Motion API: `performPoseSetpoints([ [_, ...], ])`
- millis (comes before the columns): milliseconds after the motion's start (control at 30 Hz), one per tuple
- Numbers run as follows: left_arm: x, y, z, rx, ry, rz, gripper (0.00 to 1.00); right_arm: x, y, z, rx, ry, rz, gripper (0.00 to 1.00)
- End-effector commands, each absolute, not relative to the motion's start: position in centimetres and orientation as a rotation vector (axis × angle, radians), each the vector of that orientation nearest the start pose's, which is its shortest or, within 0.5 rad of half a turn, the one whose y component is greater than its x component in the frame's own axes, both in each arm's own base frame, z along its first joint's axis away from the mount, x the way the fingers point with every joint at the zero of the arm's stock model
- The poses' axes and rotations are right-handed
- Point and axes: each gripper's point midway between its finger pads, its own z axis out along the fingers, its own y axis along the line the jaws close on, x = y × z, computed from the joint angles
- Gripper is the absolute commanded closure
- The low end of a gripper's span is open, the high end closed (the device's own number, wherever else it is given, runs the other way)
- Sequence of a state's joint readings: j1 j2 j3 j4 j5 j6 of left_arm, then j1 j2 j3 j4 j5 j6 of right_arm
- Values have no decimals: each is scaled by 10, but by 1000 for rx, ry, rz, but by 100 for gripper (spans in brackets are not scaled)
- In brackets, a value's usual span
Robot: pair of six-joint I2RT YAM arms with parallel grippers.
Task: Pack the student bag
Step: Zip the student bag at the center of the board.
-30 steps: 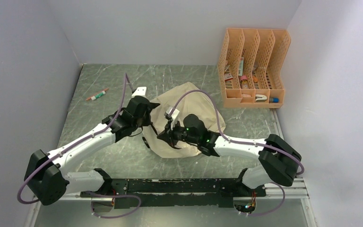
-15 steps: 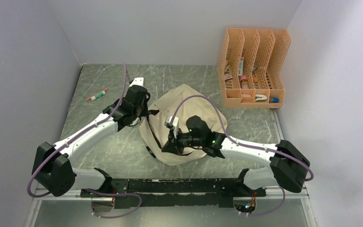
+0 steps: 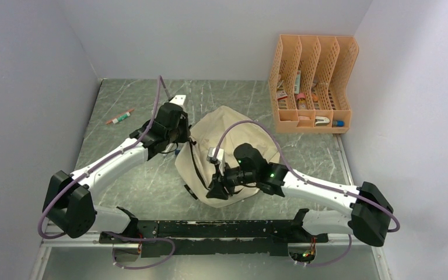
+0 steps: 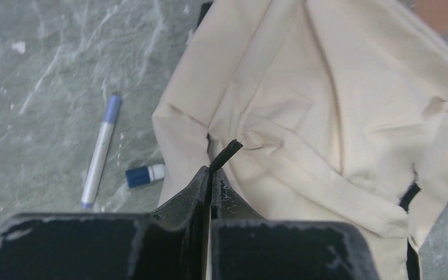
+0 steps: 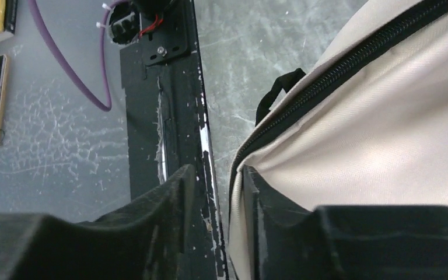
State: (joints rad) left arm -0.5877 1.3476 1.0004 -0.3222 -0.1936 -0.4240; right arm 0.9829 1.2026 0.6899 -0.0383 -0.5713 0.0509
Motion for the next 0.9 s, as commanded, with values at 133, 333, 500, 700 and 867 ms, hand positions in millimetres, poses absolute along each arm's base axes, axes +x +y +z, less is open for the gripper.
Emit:
performPoseSetpoints([
  [133, 350, -220, 215, 171, 1993, -512, 95, 140, 343, 192, -957, 1868, 1136, 52],
  [333, 345, -218, 213, 173, 1986, -516, 95, 205, 347, 188, -431, 2001, 981, 48],
  [500, 342, -218, 211, 171, 1982, -527, 95, 234, 372, 194, -302, 1980, 982, 45],
  [700, 339, -221, 213, 187, 1977, -551, 95, 262, 388, 193, -258, 1958, 939, 45],
  [867, 338, -221, 214, 179, 1978, -559, 95, 278, 394, 179, -254, 1982, 886, 45],
])
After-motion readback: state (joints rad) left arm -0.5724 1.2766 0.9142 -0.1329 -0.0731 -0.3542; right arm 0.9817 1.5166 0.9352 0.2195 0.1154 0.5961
